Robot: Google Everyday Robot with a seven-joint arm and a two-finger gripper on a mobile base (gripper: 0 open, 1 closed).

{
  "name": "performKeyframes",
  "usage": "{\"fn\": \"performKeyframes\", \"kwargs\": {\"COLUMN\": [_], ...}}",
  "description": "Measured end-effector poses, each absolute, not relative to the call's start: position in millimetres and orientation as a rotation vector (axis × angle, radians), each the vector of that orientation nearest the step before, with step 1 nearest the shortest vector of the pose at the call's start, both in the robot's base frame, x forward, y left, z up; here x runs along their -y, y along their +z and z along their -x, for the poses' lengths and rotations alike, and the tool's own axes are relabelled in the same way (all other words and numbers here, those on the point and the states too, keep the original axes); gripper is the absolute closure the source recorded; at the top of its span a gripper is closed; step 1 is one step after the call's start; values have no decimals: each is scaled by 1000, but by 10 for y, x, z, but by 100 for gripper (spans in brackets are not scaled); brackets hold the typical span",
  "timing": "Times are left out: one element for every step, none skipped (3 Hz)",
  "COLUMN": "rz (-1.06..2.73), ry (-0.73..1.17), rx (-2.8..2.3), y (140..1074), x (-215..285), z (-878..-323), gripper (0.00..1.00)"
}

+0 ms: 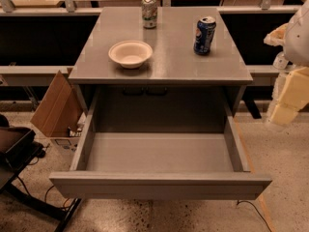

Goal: Close top drawer

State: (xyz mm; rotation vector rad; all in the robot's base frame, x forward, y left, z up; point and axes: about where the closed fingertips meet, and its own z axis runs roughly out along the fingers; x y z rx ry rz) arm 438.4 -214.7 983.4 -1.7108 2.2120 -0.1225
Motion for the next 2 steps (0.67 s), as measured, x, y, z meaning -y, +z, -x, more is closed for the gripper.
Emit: {"fn": "performKeyframes", "kwargs": {"rz": [1709,1686], "ry": [-125,-120], "rx": [-2210,-2230], "y": [9838,9566], "x": [2146,2253], "z": [-4382,-4183], "gripper": [0,0]}}
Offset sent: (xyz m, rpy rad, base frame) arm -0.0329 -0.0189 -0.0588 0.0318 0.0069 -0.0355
